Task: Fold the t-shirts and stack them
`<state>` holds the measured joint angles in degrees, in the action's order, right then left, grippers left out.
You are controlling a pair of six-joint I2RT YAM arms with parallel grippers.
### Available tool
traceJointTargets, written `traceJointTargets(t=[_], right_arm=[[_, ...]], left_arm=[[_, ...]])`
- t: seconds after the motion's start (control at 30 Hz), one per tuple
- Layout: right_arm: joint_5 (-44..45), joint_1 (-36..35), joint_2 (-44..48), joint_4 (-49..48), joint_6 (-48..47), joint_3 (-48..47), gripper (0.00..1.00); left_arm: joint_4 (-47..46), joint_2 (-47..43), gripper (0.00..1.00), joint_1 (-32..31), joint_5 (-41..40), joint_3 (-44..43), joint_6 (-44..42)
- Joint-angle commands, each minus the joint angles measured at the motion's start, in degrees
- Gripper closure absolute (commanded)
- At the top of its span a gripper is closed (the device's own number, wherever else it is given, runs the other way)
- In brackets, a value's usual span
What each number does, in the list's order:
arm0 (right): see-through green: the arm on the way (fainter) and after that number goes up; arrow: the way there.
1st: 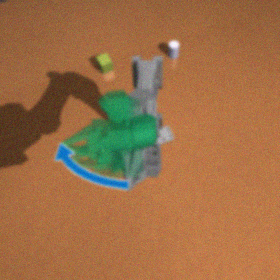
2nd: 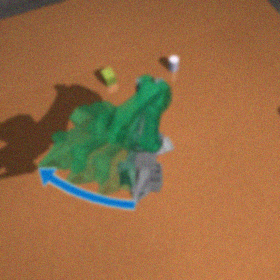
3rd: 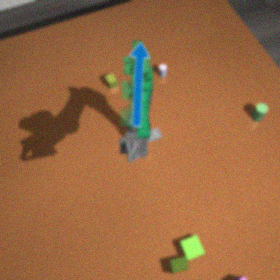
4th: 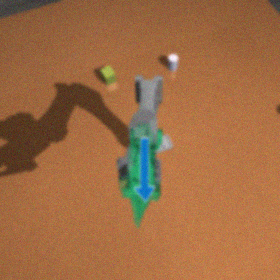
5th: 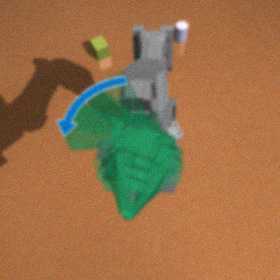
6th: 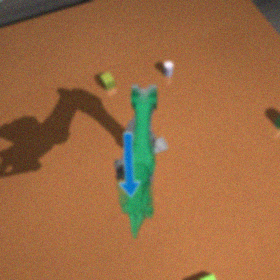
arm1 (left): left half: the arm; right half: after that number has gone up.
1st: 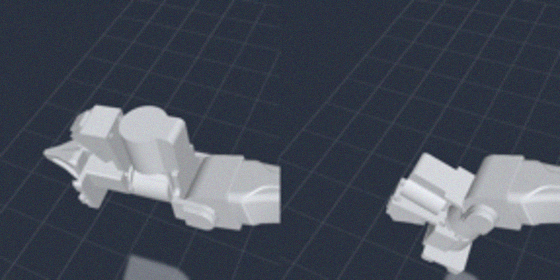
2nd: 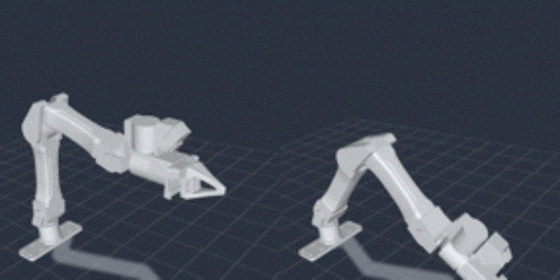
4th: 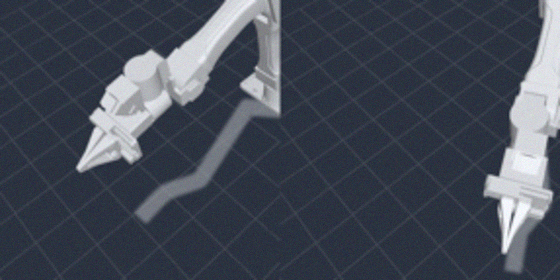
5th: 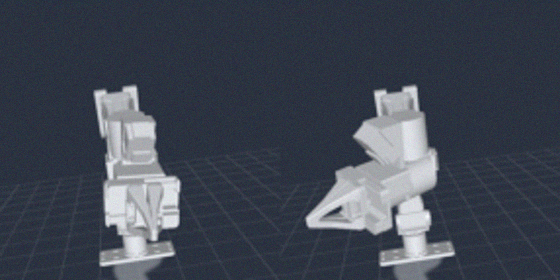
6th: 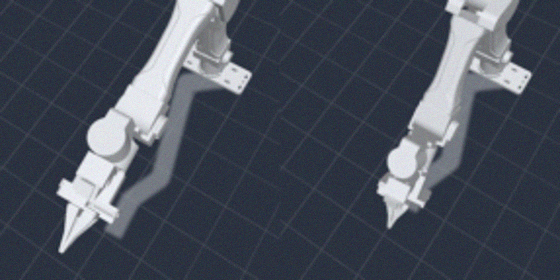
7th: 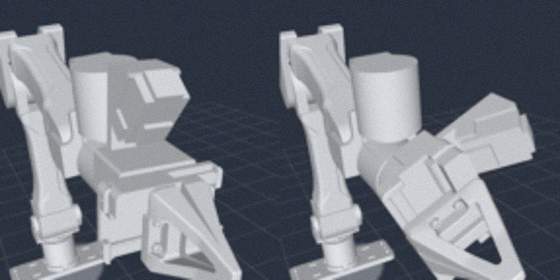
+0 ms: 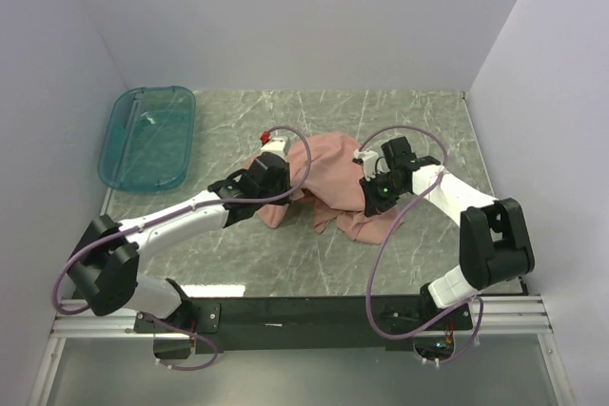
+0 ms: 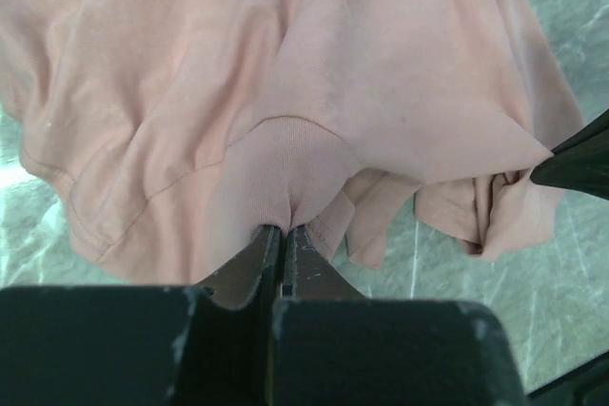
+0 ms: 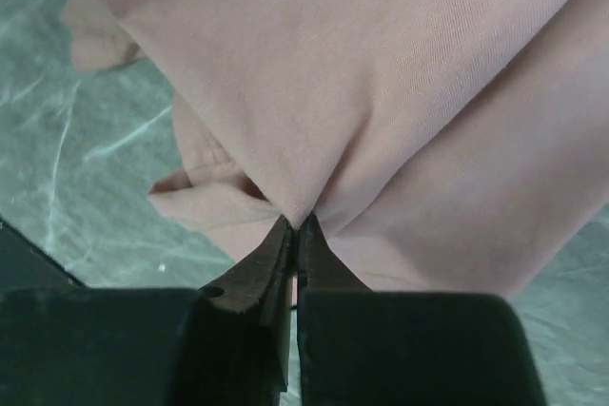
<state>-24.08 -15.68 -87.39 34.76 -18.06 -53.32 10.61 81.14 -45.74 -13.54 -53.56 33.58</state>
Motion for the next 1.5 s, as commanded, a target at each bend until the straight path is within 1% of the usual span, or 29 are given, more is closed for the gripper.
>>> traceJointTargets(t=[0.0,0.07,0.1,0.13,0.17,0.23,0.33,0.37,0.4,0.47,0.53,0.57,0.6,0.7,0.77,0.83,0.9,1.0,1.07,1.13,1.17,1.2,1.27,1.3,1.33,1.37,1.4,1.43,1.47], right_arm=[[-3.6,0.8,5.5,2.7,-1.9,-4.1,1.00],[-3.5,2.5,11.1,7.1,-6.2,-5.9,1.00],[-3.0,3.1,15.3,9.1,-8.2,-9.0,1.00],[-2.5,3.8,17.4,11.4,-13.0,-10.8,1.00],[-0.7,4.8,19.5,14.9,-15.0,-12.8,1.00],[-0.1,6.8,25.0,17.9,-20.9,-18.8,1.00],[1.6,7.3,31.5,20.8,-24.6,-25.1,1.00],[1.9,7.3,32.9,20.7,-25.2,-26.4,1.00],[2.6,7.2,35.7,20.1,-25.3,-29.0,1.00],[3.9,7.2,38.2,18.2,-25.5,-32.1,1.00],[6.4,7.2,39.5,17.2,-25.7,-38.9,1.00],[7.0,7.2,39.2,17.8,-25.9,-42.0,1.00],[7.7,7.2,38.1,18.4,-25.9,-48.6,1.00],[9.6,7.2,36.9,19.5,-24.4,-59.0,1.00],[9.7,7.2,37.1,19.0,-23.2,-61.8,1.00],[9.9,7.6,37.6,18.3,-22.3,-64.7,1.00],[10.8,8.3,38.0,17.7,-22.2,-66.5,1.00],[13.1,8.6,37.8,16.9,-23.0,-66.8,1.00],[14.3,8.6,37.8,16.0,-23.3,-65.4,1.00],[15.5,8.6,38.1,14.3,-23.2,-60.3,1.00],[15.8,8.6,38.3,13.2,-23.2,-57.6,1.00],[16.5,8.6,39.1,10.4,-23.1,-51.4,1.00],[17.5,8.6,40.0,6.7,-23.2,-44.4,1.00],[18.7,8.6,39.8,5.2,-22.8,-38.8,1.00],[19.4,8.6,39.4,2.4,-22.7,-36.1,1.00],[19.9,8.7,38.3,0.6,-22.5,-31.0,1.00],[20.6,8.8,37.3,-1.3,-21.6,-28.6,1.00],[21.2,9.2,36.2,-5.0,-21.1,-26.4,1.00],[21.1,9.7,33.5,-7.4,-20.5,-22.2,1.00]], left_arm=[[0.5,-6.7,1.00,-0.2,-1.4,-0.4,-1.7],[2.6,-11.2,1.00,-0.1,-3.9,-1.5,-3.1],[3.1,-13.0,1.00,-0.2,-4.6,-1.9,-5.0],[3.7,-14.9,1.00,-0.2,-5.7,-2.3,-6.1],[3.8,-16.9,1.00,-0.2,-6.2,-3.2,-7.3],[3.5,-22.7,1.00,-0.2,-6.4,-4.0,-10.5],[0.6,-29.8,1.00,-0.2,-4.3,-4.9,-14.4],[-1.6,-32.9,1.00,-0.2,-1.4,-5.1,-16.2],[-2.5,-34.1,1.00,-0.2,0.3,-5.4,-16.9],[-4.2,-36.8,1.00,-0.2,4.5,-7.6,-18.5],[-4.2,-37.5,1.00,-0.2,6.7,-10.6,-19.1],[-4.1,-37.6,1.00,-0.2,8.1,-14.3,-19.4],[-3.9,-37.6,1.00,-0.2,10.4,-16.3,-19.8],[-4.3,-36.1,1.00,-0.2,15.5,-23.7,-19.6],[-4.8,-35.0,1.00,-0.2,18.2,-28.1,-19.0],[-5.9,-34.7,1.00,-0.2,21.5,-30.3,-18.4],[-7.0,-34.7,0.99,-0.2,22.9,-32.6,-17.9],[-8.7,-34.9,0.99,-0.2,22.6,-35.0,-18.5],[-7.9,-34.1,1.00,-0.2,18.7,-36.2,-20.0],[-7.1,-33.0,1.00,-0.2,14.6,-35.0,-21.0],[-6.3,-31.5,1.00,-0.2,11.3,-34.3,-22.1],[-6.1,-30.5,1.00,-0.2,9.7,-33.3,-22.3],[-6.3,-27.5,1.00,-0.1,5.7,-29.5,-22.4],[-7.3,-26.4,1.00,0.2,4.2,-28.0,-22.2],[-8.1,-25.3,1.00,1.1,3.2,-24.5,-21.9],[-8.8,-22.9,1.00,2.7,3.8,-22.7,-19.3],[-12.1,-21.7,1.00,9.4,7.2,-20.6,-16.6],[-14.3,-20.2,1.00,13.8,11.3,-15.3,-13.5],[-16.9,-16.3,1.00,17.7,13.6,-12.8,-7.1]])
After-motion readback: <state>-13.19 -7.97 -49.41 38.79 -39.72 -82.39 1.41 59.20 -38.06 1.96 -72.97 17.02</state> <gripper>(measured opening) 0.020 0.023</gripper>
